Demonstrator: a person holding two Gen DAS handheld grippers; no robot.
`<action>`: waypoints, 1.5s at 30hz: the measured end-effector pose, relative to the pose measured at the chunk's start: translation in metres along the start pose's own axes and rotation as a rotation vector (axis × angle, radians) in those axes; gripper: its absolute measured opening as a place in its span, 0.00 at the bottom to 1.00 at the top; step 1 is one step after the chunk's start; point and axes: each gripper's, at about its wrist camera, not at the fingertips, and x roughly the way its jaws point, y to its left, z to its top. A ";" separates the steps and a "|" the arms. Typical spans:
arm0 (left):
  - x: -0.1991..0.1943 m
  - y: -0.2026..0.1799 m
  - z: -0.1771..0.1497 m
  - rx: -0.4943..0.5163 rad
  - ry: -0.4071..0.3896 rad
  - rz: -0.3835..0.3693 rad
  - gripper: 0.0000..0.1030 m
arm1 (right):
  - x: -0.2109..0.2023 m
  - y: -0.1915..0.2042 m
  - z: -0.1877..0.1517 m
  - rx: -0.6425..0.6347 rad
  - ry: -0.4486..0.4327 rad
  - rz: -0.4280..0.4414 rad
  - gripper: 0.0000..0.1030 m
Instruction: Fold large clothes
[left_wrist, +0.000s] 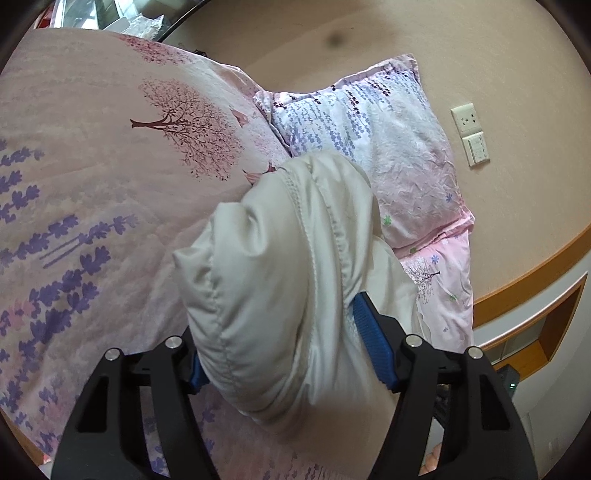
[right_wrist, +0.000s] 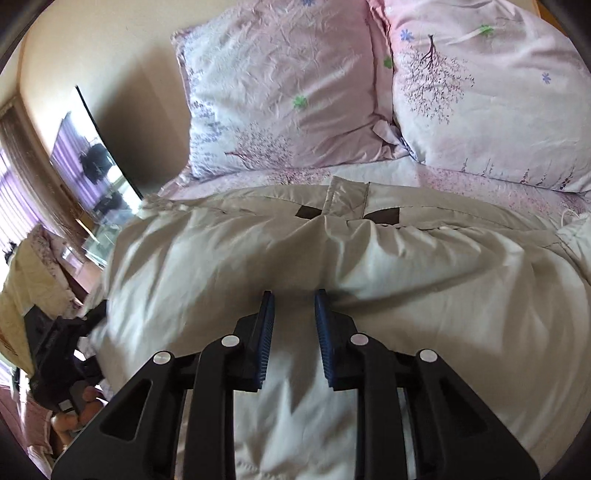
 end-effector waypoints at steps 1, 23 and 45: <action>0.000 0.001 0.000 -0.004 -0.001 0.000 0.64 | 0.006 0.000 0.001 0.003 0.021 -0.003 0.23; -0.016 -0.079 -0.003 0.247 -0.067 -0.155 0.32 | 0.033 0.006 -0.004 -0.100 0.096 -0.101 0.24; -0.012 -0.214 -0.083 0.635 -0.057 -0.364 0.33 | -0.020 -0.073 -0.005 0.051 0.059 -0.013 0.24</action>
